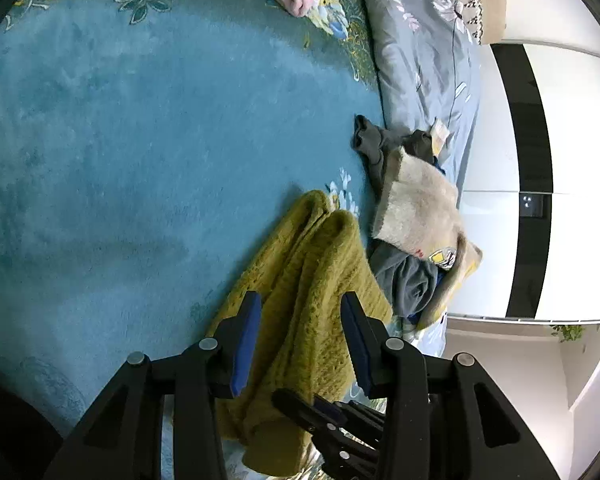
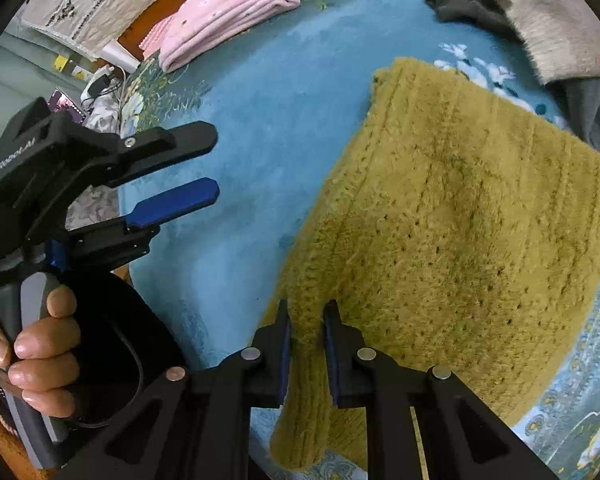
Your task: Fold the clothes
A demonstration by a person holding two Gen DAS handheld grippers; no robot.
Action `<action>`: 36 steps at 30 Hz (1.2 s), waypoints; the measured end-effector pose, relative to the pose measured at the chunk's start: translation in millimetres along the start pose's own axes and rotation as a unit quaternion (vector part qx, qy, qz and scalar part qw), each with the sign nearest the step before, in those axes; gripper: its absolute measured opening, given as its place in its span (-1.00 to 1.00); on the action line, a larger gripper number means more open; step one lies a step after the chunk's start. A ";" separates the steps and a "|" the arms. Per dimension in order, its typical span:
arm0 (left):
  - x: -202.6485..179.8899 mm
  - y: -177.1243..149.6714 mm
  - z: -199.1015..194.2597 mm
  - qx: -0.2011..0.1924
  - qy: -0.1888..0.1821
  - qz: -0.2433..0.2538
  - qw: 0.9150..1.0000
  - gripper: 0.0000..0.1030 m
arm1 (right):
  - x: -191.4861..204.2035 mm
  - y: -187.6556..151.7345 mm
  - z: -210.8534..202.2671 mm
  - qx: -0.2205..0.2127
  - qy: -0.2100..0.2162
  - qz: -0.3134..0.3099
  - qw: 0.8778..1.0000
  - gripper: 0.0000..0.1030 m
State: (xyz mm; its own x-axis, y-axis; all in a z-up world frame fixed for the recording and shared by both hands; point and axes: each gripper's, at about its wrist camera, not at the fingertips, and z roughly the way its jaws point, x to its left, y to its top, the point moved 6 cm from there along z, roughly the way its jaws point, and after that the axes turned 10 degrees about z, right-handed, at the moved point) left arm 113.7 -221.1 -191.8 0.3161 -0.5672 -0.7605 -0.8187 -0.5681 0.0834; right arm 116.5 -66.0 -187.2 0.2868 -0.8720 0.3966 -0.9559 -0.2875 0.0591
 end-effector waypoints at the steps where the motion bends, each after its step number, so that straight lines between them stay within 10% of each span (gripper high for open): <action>1: 0.7 -0.9 3.3 0.007 0.003 0.001 1.000 -0.18 | -1.2 0.0 0.0 0.000 0.002 0.002 1.000 -0.65; 5: -1.0 -6.3 18.2 0.040 0.016 0.016 0.999 -0.16 | -2.2 1.5 -2.5 -0.002 0.022 0.010 1.000 -0.54; 8: -5.7 -10.4 26.7 0.060 0.016 0.035 0.997 -0.06 | -3.6 -1.9 -14.5 -0.012 0.056 0.017 0.998 0.00; 24: -37.4 -47.4 79.9 0.150 0.086 0.191 0.966 -0.08 | -146.5 -32.7 -66.8 -0.080 0.064 0.246 0.964 0.03; 27: -40.4 -51.9 79.7 0.151 0.092 0.210 0.962 -0.56 | -156.2 -34.5 -65.1 -0.084 0.072 0.274 0.955 0.03; 36: -41.5 -42.0 30.0 0.068 0.055 0.186 0.979 -0.76 | -150.0 -28.6 -64.1 -0.098 0.089 0.274 0.952 0.03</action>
State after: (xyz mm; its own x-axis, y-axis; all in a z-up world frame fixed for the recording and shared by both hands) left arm 120.6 -155.8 -183.1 0.0272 -0.7843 -0.6198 -0.9407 -0.2298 0.2495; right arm 96.9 98.4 -189.6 -0.2578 -0.7836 0.5653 -0.9571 0.2872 -0.0384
